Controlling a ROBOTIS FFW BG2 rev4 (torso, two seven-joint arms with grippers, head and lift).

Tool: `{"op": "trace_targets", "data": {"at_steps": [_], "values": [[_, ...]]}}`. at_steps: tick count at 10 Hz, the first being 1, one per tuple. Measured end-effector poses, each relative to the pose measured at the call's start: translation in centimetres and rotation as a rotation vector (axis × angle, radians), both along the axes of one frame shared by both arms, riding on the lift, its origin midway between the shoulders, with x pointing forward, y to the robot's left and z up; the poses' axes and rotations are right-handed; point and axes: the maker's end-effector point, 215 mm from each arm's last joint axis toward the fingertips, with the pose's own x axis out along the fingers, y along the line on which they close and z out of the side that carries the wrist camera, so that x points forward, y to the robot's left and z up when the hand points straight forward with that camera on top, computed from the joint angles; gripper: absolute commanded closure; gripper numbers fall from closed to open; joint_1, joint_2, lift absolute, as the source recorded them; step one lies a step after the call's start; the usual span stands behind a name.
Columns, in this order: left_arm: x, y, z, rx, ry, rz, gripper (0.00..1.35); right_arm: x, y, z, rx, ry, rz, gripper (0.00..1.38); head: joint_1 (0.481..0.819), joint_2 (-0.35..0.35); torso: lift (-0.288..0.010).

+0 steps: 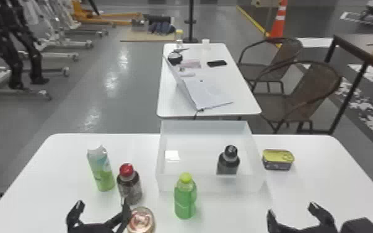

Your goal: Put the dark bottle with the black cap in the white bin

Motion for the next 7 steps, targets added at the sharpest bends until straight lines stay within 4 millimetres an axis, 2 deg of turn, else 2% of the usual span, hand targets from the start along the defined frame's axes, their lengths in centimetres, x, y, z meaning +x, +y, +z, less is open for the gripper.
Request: {"op": "trace_targets", "data": {"at_steps": [7], "values": [[-0.06, 0.26, 0.00, 0.002, 0.002, 0.005, 0.11, -0.12, -0.07, -0.50, -0.004, 0.020, -0.012, 0.10, 0.549, 0.000, -0.100]]}}
